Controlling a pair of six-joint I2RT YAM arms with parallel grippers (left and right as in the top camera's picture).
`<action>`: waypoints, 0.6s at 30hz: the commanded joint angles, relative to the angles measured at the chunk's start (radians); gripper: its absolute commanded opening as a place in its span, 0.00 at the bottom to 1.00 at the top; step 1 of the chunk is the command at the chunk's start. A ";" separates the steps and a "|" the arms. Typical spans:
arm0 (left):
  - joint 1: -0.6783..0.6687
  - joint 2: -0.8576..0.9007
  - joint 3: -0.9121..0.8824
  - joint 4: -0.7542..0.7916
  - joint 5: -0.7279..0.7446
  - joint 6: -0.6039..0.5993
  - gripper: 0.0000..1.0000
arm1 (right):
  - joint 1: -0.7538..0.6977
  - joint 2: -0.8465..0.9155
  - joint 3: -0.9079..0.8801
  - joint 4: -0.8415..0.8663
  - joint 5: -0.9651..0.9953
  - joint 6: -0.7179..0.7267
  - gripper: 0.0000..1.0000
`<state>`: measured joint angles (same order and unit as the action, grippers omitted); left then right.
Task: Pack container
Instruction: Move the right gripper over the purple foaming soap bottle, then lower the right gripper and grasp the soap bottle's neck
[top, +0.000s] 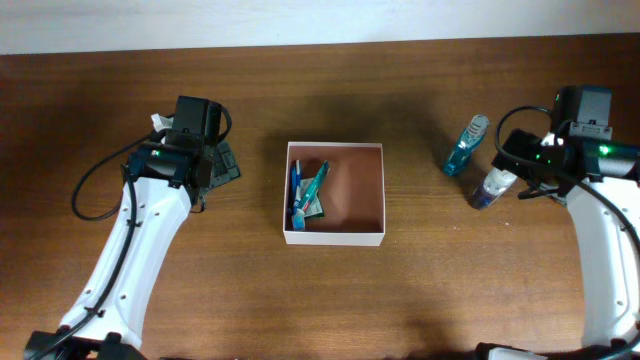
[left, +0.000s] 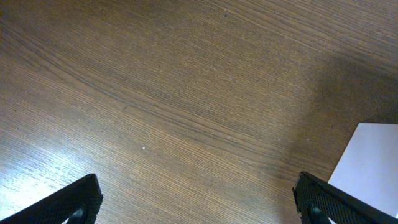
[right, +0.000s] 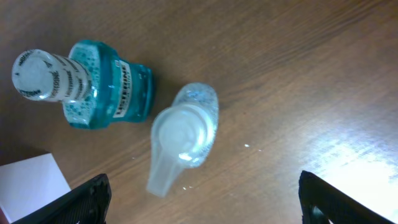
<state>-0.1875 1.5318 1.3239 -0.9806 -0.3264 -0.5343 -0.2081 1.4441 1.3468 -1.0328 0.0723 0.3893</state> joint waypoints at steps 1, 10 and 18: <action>0.003 0.007 0.001 0.000 -0.011 0.008 0.99 | -0.001 0.038 0.025 0.021 -0.035 0.009 0.87; 0.003 0.007 0.001 0.000 -0.011 0.008 0.99 | -0.001 0.101 0.025 0.051 -0.035 0.009 0.77; 0.003 0.007 0.001 0.000 -0.011 0.008 0.99 | -0.001 0.146 0.025 0.082 -0.035 0.013 0.72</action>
<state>-0.1875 1.5318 1.3239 -0.9806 -0.3264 -0.5343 -0.2081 1.5711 1.3518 -0.9604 0.0422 0.3931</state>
